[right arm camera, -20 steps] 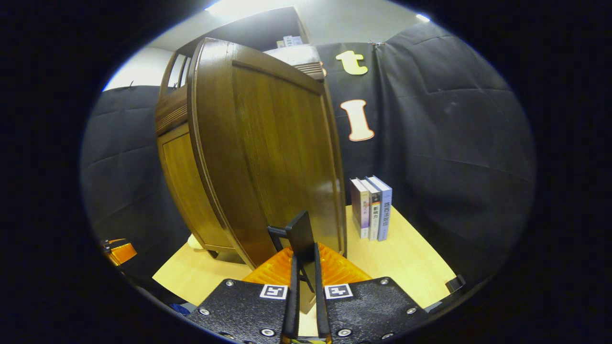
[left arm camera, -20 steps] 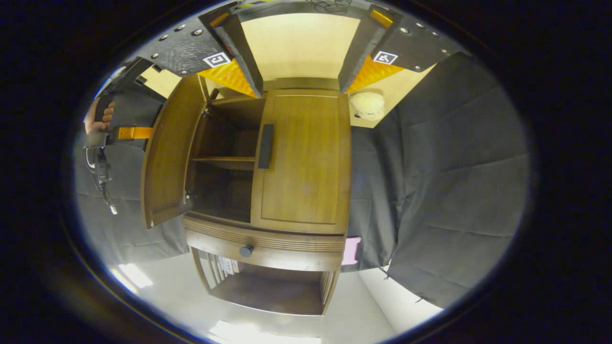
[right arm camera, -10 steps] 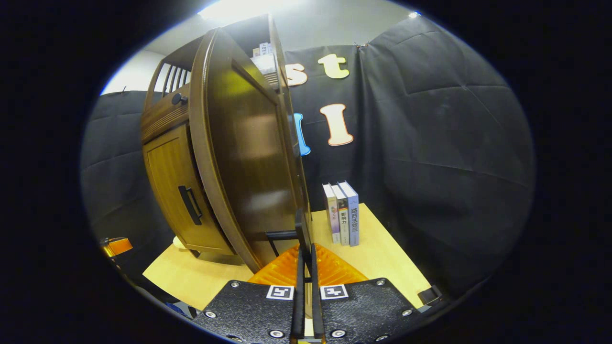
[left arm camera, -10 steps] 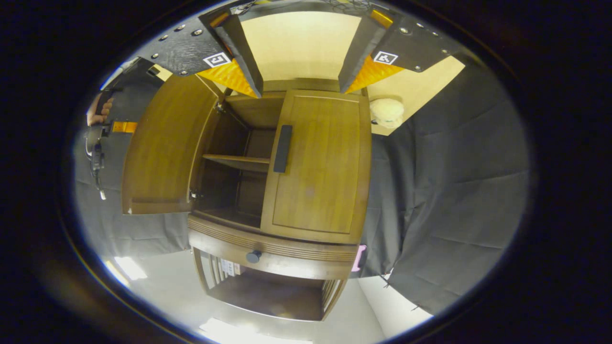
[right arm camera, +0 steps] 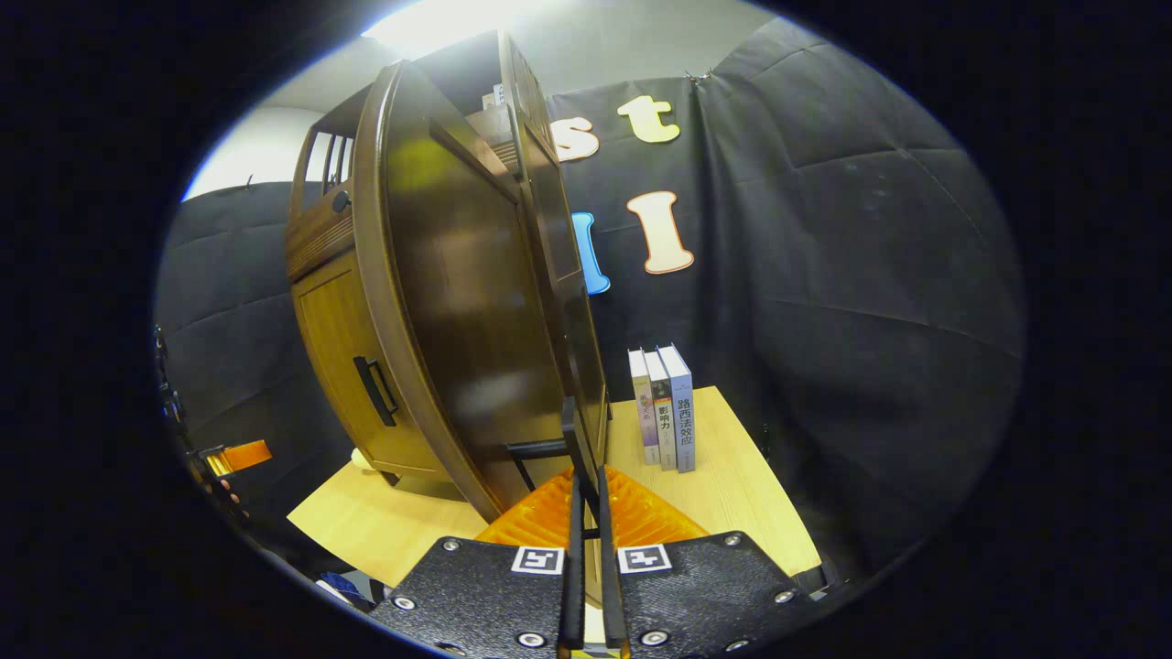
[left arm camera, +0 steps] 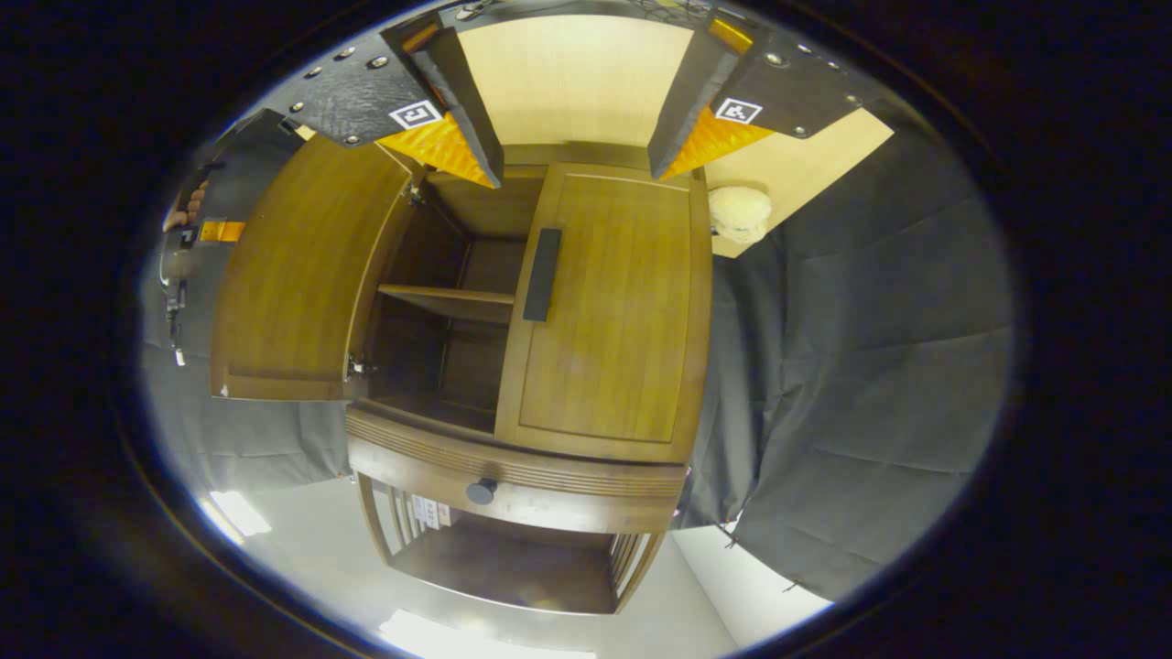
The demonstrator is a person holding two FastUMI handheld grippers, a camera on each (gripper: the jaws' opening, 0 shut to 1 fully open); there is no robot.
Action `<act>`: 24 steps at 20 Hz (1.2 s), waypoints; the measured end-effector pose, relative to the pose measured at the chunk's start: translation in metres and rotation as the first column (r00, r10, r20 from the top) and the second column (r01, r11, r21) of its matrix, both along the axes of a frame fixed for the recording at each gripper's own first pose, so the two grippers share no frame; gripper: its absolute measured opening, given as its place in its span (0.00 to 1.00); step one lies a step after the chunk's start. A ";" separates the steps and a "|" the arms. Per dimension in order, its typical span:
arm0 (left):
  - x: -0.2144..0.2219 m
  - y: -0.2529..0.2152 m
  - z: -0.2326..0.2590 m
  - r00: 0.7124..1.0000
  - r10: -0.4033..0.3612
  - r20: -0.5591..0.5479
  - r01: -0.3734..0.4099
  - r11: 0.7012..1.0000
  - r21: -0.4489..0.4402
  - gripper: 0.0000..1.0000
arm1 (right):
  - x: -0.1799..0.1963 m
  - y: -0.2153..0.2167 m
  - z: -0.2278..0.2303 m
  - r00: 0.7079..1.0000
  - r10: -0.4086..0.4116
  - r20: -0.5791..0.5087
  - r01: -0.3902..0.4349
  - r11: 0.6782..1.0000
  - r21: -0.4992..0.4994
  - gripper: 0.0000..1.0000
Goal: Open the right door of the double-door shoe cabinet with the right hand, and open the left door with the left hand.
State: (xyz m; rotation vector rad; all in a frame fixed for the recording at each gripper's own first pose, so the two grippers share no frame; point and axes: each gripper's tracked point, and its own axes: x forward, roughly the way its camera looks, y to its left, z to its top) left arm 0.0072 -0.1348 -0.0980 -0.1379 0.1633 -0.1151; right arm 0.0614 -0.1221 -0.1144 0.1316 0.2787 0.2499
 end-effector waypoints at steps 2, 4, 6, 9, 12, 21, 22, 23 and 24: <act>0.011 -0.008 0.008 1.000 -0.019 0.019 0.019 1.000 0.008 0.94 | -0.009 -0.006 0.000 1.000 0.003 -0.004 -0.003 1.000 0.014 0.11; 0.020 -0.017 0.014 0.999 -0.040 0.030 0.039 0.999 0.031 0.97 | -0.021 -0.017 -0.003 0.999 -0.031 -0.016 0.032 0.999 0.036 0.20; 0.027 -0.021 0.018 0.997 -0.058 0.041 0.056 0.997 0.051 0.97 | -0.036 -0.032 0.000 0.996 -0.083 -0.011 0.084 0.996 0.036 0.39; 0.042 -0.033 0.013 0.996 -0.084 0.043 0.082 0.995 0.049 0.92 | -0.057 -0.052 0.011 0.985 -0.172 0.026 0.172 0.985 -0.005 0.77; 0.065 -0.034 0.014 0.994 -0.094 0.057 0.092 0.995 0.049 0.91 | -0.076 -0.060 0.030 0.965 -0.251 0.082 0.257 0.964 -0.070 0.90; 0.171 -0.044 0.007 0.994 -0.093 0.059 0.093 0.996 0.003 0.97 | -0.106 -0.025 0.062 0.936 -0.324 0.135 0.324 0.946 0.025 0.91; 0.182 -0.048 0.004 0.994 -0.097 0.055 0.097 0.995 -0.002 0.98 | -0.108 -0.022 0.061 0.937 -0.324 0.131 0.325 0.946 0.016 0.91; 0.193 -0.051 0.001 0.993 -0.101 0.053 0.101 0.995 -0.006 0.98 | -0.109 -0.022 0.061 0.937 -0.324 0.131 0.327 0.945 0.001 0.95; 0.204 -0.053 -0.002 0.994 -0.096 0.047 0.097 0.995 -0.008 0.97 | -0.111 -0.021 0.062 0.936 -0.326 0.135 0.331 0.943 -0.015 0.91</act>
